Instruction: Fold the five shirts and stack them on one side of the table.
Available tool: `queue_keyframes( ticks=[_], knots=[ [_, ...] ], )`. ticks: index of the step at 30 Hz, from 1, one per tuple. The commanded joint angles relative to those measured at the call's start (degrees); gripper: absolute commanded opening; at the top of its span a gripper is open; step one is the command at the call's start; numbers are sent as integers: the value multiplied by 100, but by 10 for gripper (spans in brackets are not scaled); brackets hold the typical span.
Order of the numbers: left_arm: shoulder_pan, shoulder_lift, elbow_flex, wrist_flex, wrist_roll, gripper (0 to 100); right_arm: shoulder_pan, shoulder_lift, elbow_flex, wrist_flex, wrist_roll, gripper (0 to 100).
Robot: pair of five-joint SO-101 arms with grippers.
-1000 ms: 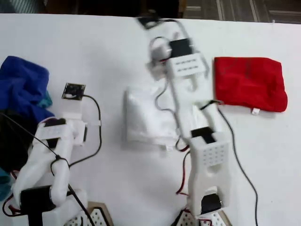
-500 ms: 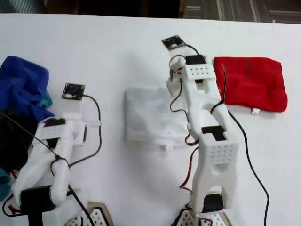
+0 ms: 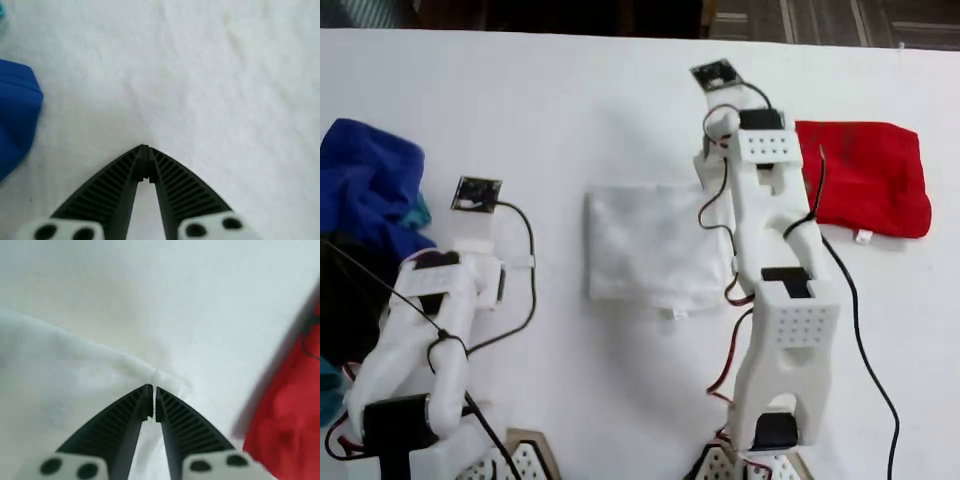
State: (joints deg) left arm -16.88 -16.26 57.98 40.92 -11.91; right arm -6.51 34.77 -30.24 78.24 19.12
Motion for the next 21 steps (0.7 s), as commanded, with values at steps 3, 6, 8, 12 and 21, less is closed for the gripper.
queue_keyframes(
  ticks=[3, 6, 8, 12, 21],
  knots=[
    [-26, -202, -13, -88, -18, 27, 101, -374, -1635, 1648, -53, 21],
    [-26, -202, -13, -88, -9, 27, 119, -330, -2066, 2299, -62, 21],
    [-26, -202, -13, -88, -9, 27, 110, -400, -1943, 2316, -62, 21],
    [-26, -202, -13, -88, -18, 27, 66, -769, -1345, 2316, -62, 21],
    [-26, -202, -13, -88, -9, 27, -22, -3020, 1187, 2316, -457, 21]
  ],
)
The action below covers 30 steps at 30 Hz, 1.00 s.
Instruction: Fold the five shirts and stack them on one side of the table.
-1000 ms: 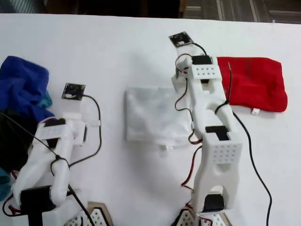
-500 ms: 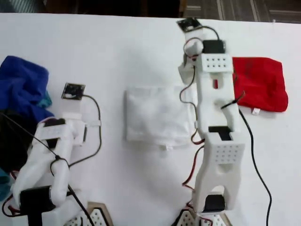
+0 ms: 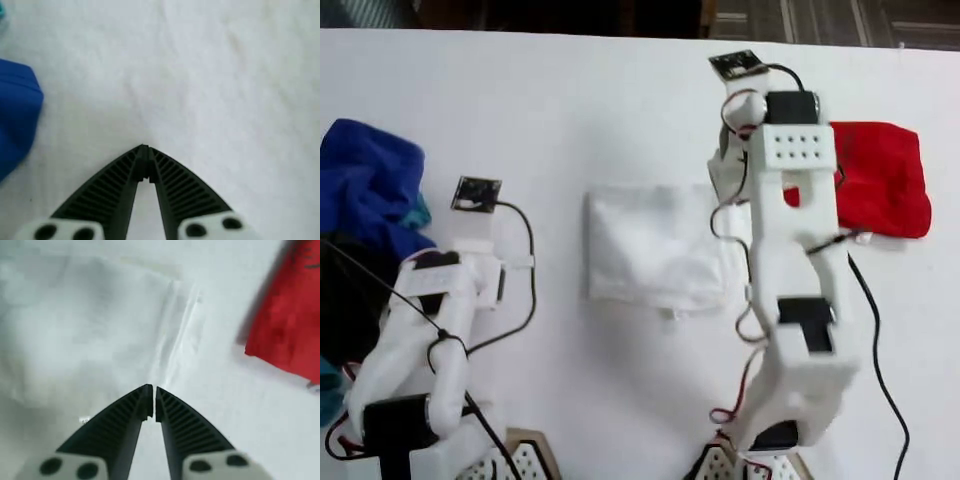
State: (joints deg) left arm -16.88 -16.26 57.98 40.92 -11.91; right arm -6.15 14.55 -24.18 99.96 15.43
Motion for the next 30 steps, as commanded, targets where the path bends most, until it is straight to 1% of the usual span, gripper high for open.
queue_keyframes(
  ticks=[1, 6, 10, 12, 14, 18, 20, 26, 30],
  knots=[
    [-26, -202, -13, -88, -9, 27, -57, -1182, 809, 136, -88, 21],
    [-26, -202, -13, -88, -9, 27, -57, -1191, 1319, 110, -97, 22],
    [-26, -202, -13, -88, -9, 27, -66, -611, 1389, 4, -105, 22],
    [-26, -202, -13, -88, -9, 27, -66, -251, 1380, -119, -255, 23],
    [-26, -202, -13, -88, -9, 27, -66, 110, 1380, -295, -369, 58],
    [-26, -202, -13, -88, -9, 27, -136, 629, 1380, -673, -387, 179],
    [-26, -202, -13, -88, -9, 27, -251, 752, 1363, -769, -378, 213],
    [-26, -202, -13, -88, -9, 27, -567, 840, 914, -796, -378, 218],
    [-26, -193, -13, -88, -9, 27, -505, 840, 642, -804, -378, 219]
  ],
)
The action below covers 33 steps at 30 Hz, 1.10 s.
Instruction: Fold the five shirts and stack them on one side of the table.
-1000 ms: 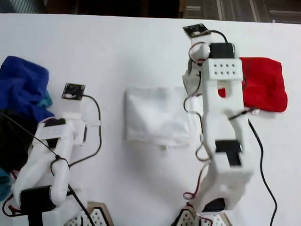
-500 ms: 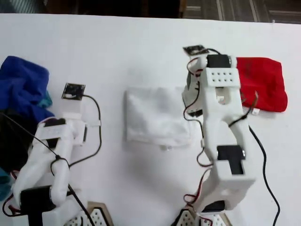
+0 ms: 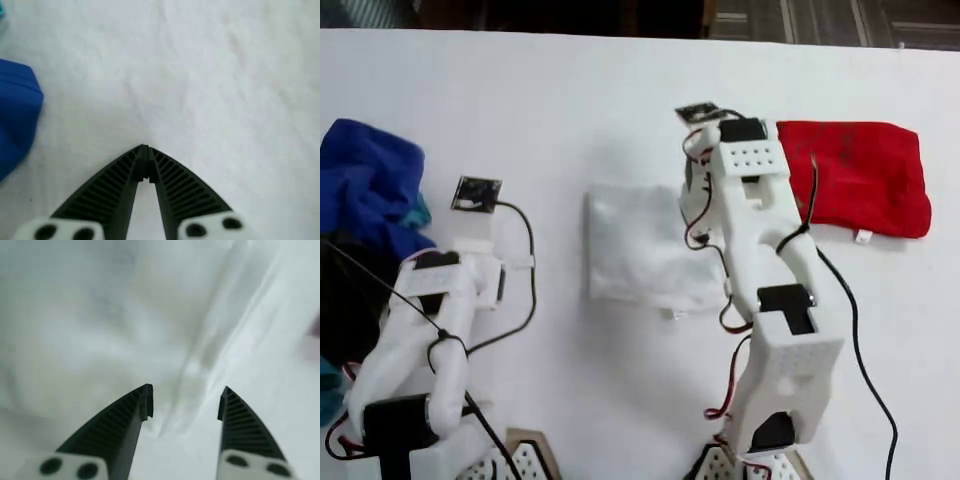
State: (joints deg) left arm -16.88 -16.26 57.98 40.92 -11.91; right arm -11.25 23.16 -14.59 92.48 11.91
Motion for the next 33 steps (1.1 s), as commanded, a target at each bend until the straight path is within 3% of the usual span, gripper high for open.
queue_keyframes(
  ticks=[1, 8, 20, 26, 33],
  knots=[
    [-26, -193, -13, -88, -9, 27, 48, -22, -343, -57, -26, 219],
    [-26, -193, -13, -88, -9, 27, 189, 110, -325, -180, -18, 219],
    [-18, -193, -13, -88, -9, 27, 365, 1666, -721, -488, -26, 221],
    [-18, -193, -13, -88, -9, 27, 356, 2158, -1292, -136, 18, 327],
    [-18, -193, -13, -88, -9, 27, 321, 2545, -1626, 136, 26, 280]
  ],
)
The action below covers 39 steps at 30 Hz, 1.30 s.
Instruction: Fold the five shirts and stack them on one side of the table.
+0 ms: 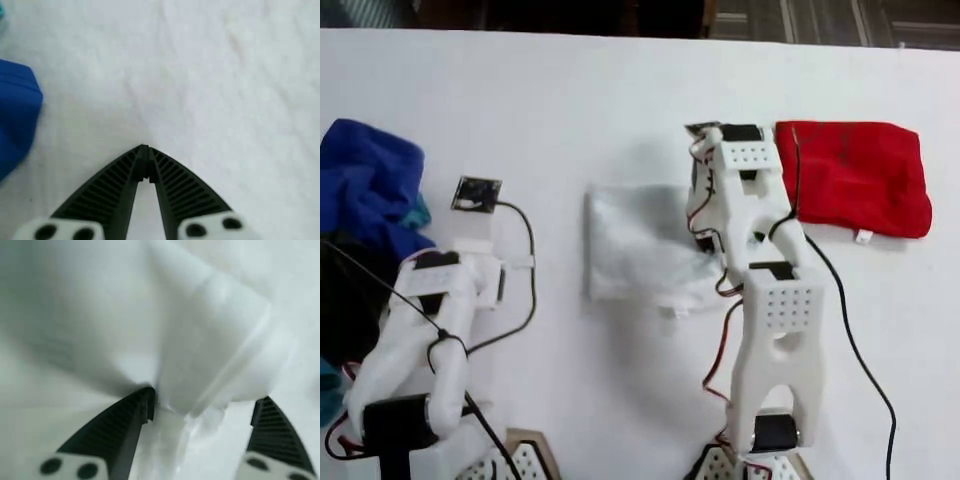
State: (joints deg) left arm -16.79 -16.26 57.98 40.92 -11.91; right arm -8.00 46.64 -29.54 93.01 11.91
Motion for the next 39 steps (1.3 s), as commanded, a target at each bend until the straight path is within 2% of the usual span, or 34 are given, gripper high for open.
queue_keyframes(
  ticks=[1, 5, 7, 9, 16, 21, 32, 39],
  knots=[
    [-26, -193, -13, -88, -9, 27, -4, 242, -132, 127, 26, 249],
    [-26, -193, -13, -88, -9, 27, -4, 356, -132, 215, 35, 1],
    [-26, -193, -13, -88, -9, 27, 4, 356, -123, 224, 35, 46],
    [-26, -193, -13, -88, -9, 27, 31, 321, -123, 215, 35, 14],
    [-26, -193, -4, -132, -9, 27, 171, -66, -501, 303, 44, 20],
    [-26, -193, -4, -132, -9, 27, 365, -910, -1073, 541, 844, 20],
    [-26, -193, -4, -132, -9, 27, 1209, -1842, -2391, 549, 1890, 20],
    [-26, -193, -4, -132, -9, 27, 2070, -1833, -2866, -171, 2769, 20]
  ],
)
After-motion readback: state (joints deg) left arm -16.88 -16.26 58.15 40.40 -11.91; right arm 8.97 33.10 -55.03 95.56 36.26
